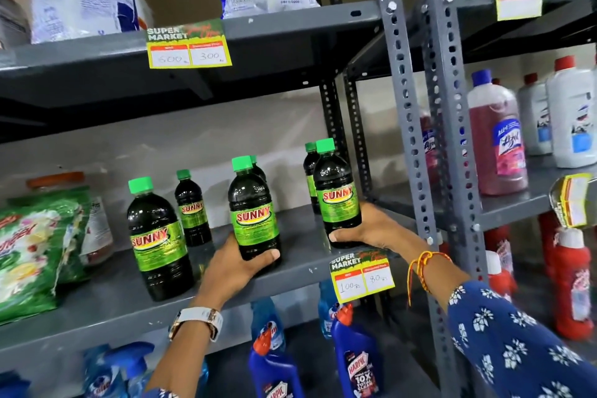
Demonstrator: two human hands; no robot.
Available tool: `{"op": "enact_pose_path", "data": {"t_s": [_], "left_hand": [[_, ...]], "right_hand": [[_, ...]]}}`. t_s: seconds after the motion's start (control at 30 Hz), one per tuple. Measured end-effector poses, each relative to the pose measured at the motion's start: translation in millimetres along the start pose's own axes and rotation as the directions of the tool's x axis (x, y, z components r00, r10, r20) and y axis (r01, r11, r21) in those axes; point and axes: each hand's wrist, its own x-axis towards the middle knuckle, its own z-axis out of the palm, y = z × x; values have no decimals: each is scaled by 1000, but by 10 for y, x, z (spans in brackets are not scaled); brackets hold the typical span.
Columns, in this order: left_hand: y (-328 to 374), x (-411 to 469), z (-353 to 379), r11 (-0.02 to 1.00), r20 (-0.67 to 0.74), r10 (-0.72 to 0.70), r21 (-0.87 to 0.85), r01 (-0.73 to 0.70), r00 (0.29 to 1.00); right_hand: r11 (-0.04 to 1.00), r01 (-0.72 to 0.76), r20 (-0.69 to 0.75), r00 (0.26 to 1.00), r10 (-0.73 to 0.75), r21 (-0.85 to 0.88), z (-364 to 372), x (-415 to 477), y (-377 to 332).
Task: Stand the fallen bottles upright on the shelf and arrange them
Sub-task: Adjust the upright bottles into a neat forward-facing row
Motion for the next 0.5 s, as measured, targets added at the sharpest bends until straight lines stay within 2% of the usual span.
{"op": "enact_pose_path", "data": {"t_s": [0.5], "left_hand": [[45,-31,-3,998,-11,-51,42,51,999]], "right_hand": [[999,-2,-9,1000,1,-41,-8,36,36]]}}
